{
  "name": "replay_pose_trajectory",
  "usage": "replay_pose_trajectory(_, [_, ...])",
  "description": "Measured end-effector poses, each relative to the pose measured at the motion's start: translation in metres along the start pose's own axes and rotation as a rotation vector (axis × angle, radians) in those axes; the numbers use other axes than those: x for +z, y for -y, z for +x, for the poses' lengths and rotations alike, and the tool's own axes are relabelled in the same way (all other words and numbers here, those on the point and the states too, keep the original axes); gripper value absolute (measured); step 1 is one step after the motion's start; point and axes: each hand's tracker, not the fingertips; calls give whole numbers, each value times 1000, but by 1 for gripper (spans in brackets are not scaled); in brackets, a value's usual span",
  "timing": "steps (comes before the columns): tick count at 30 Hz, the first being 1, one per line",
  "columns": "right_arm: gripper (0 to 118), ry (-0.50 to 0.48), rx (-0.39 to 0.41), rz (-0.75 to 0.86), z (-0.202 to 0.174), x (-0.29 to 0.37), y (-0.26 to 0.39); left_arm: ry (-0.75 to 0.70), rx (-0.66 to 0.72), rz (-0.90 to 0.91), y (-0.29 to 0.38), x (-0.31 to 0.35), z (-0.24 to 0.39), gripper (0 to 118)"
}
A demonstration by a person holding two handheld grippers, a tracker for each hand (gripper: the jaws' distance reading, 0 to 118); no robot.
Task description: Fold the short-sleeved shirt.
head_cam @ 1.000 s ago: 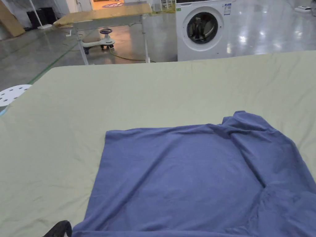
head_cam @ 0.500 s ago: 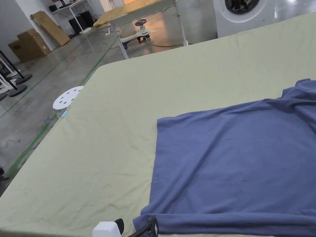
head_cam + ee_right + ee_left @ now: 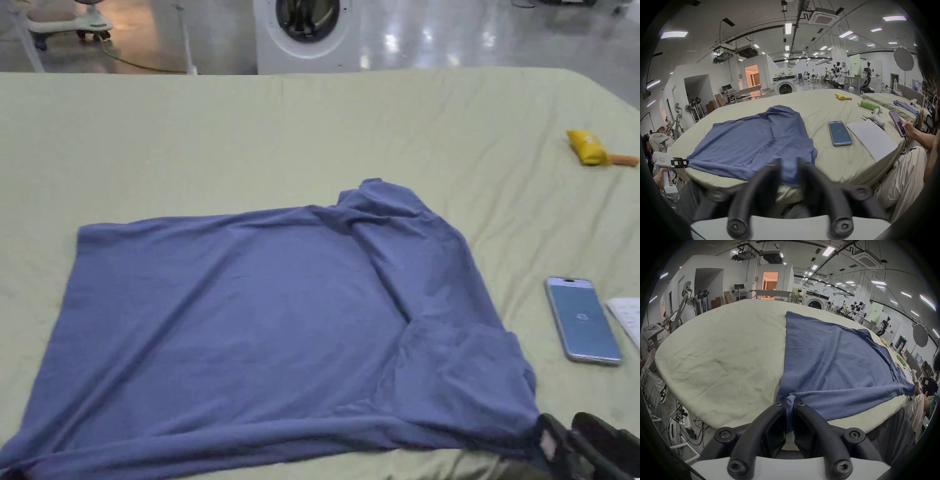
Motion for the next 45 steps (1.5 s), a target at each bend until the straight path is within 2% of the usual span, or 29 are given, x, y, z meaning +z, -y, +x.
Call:
replay_pose_trajectory(2, [67,20,-24,-40,10,-17,7,-8,-10,-1,3,2,6,5])
replay_pose_trajectory(6, [65,27,-39,-111,25,-52,22,-15,-11,9,5,2,7,5])
replay_pose_trajectory(7, [62,31,-40,-130,28,-60,27,-12,2,11,5,2,6,5])
replay_pose_trajectory(9, [32,15,-76,-170,35,-72,35,-8,35,16,5,3,4,5])
replay_pose_trajectory(10, [20,-4,-112,-194,38,-75,38,-5,49,16,5,2,2,5])
replay_pose_trajectory(12, [8,-40,-149,-193,39,-75,43,-4,52,15,5,2,2,5])
replay_pose_trajectory(13, [6,-36,-140,-192,38,-74,42,-3,51,15,5,3,2,5])
replay_pose_trajectory(17, [4,-51,-98,-145,33,-69,13,24,3,51,-20,22,14,1])
replay_pose_trajectory(20, [4,-85,-58,-64,29,-82,-34,60,-4,125,-69,28,19,0])
replay_pose_trajectory(22, [3,-81,-5,-39,24,-104,-64,64,9,161,-105,21,21,1])
replay_pose_trajectory(26, [3,-79,3,-71,15,-168,-115,125,78,142,-166,-25,21,0])
replay_pose_trajectory(29, [3,-59,-16,-148,16,-221,-133,90,135,60,-191,-66,20,1])
replay_pose_trajectory(33, [3,-31,-1,-273,14,-268,-135,48,84,-14,-194,-99,27,1])
replay_pose_trajectory(34, [4,-22,-5,-271,13,-273,-132,65,76,-16,-190,-104,26,5])
replay_pose_trajectory(35, [11,-21,-4,-273,13,-275,-130,69,69,-25,-187,-106,26,20])
replay_pose_trajectory(36, [27,-20,-3,-274,14,-276,-127,66,61,-31,-185,-105,27,38])
replay_pose_trajectory(37, [49,-6,8,-280,15,-276,-127,52,48,-40,-183,-102,28,61])
replay_pose_trajectory(38, [68,0,16,-271,15,-271,-127,45,25,-22,-179,-97,26,78])
replay_pose_trajectory(40, [67,-6,45,-229,17,-255,-129,41,-11,28,-176,-80,26,78])
replay_pose_trajectory(43, [68,-9,89,-148,14,-222,-130,62,7,122,-169,-49,21,78])
replay_pose_trajectory(45, [68,-34,84,-93,14,-197,-124,81,31,194,-162,-28,21,76])
